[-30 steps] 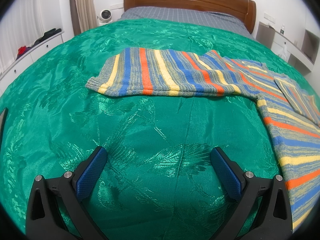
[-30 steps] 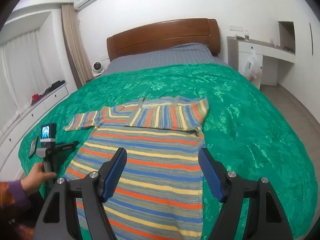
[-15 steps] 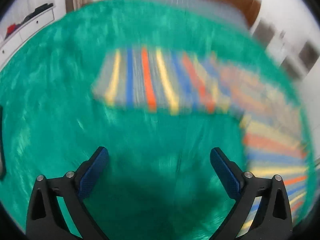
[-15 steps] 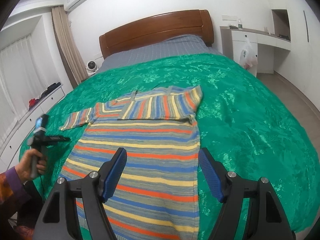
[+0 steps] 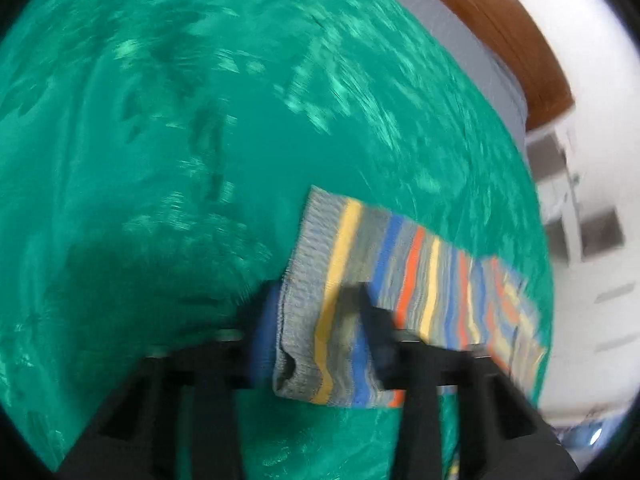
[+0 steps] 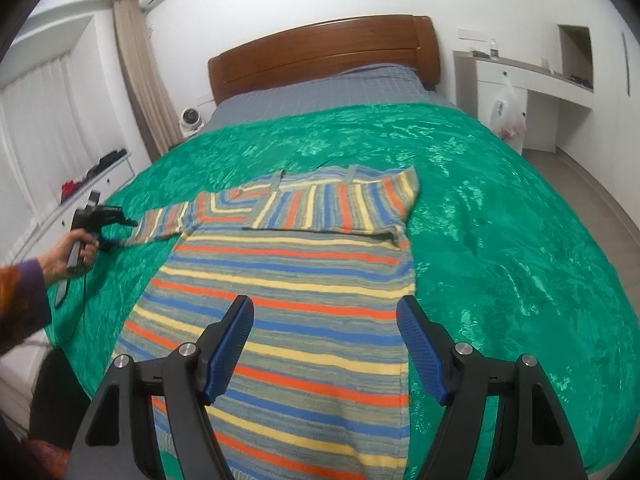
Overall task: Fold small clothes
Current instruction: 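Lift the held sleeve with the left gripper toward the sweater body, then lay the sleeve across the sweater body and open the left gripper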
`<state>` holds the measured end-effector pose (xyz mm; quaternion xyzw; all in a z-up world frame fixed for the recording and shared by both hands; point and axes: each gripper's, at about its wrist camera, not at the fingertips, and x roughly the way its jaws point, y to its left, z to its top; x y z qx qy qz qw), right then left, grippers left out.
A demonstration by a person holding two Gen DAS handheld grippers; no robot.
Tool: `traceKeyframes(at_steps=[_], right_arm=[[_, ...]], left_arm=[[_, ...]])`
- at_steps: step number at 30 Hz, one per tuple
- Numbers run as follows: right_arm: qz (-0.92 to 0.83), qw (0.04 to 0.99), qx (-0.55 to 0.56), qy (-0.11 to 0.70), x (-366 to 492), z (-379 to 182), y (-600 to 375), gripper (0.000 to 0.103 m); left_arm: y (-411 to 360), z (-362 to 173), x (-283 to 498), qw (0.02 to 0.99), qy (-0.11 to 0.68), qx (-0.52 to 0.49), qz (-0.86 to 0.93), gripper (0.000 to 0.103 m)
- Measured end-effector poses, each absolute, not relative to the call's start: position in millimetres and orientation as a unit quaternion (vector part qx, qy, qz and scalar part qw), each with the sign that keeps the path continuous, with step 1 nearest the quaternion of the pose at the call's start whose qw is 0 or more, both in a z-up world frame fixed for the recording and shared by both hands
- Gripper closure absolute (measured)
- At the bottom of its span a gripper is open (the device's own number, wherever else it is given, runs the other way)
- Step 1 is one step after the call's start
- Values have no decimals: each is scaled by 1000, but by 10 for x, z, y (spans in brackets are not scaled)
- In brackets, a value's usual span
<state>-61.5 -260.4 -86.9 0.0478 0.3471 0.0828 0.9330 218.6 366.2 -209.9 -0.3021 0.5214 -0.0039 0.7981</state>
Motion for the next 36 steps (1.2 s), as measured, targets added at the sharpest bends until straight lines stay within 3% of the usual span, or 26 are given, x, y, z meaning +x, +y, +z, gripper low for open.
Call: traceKeyframes(at_steps=[2, 6, 9, 14, 17, 23, 25, 26, 27, 31, 33, 36], right_arm=[[85, 933, 45, 347, -608, -877, -2583, 30], [88, 934, 58, 341, -602, -859, -2613, 30], [87, 938, 62, 329, -620, -822, -2671, 30], [76, 940, 78, 323, -626, -840, -2840, 30], [65, 942, 96, 316, -676, -830, -2969, 30], [36, 944, 99, 313, -844, -830, -3221, 29], [25, 941, 105, 319, -849, -869, -3307, 30], [23, 941, 108, 321, -839, -879, -3337, 30], [20, 940, 111, 323, -824, -886, -3375, 30], [22, 935, 117, 335, -627, -851, -3492, 30], [36, 928, 121, 350, -430, -840, -3497, 30], [80, 904, 158, 389, 30, -876, -3430, 30]], left_arm=[[3525, -2081, 2191, 800, 532, -276, -23, 98], [3446, -1764, 2130, 822, 508, -258, 11, 100], [3135, -1210, 2114, 855, 476, -207, -8, 100], [1873, -436, 2132, 879, 448, -112, -120, 100], [1154, -365, 2168, 873, 450, -79, -170, 100], [-150, -906, 2113, 844, 481, -46, -232, 99], [-509, -1147, 2025, 836, 491, -12, -245, 84], [-595, -1227, 2045, 829, 504, -2, -242, 51], [-682, -1355, 2031, 818, 526, 9, -234, 27], [-467, -1381, 1807, 818, 523, -14, -242, 26], [-87, -1329, 1757, 842, 497, -27, -206, 16], [452, -1348, 1754, 871, 472, -27, -133, 13]])
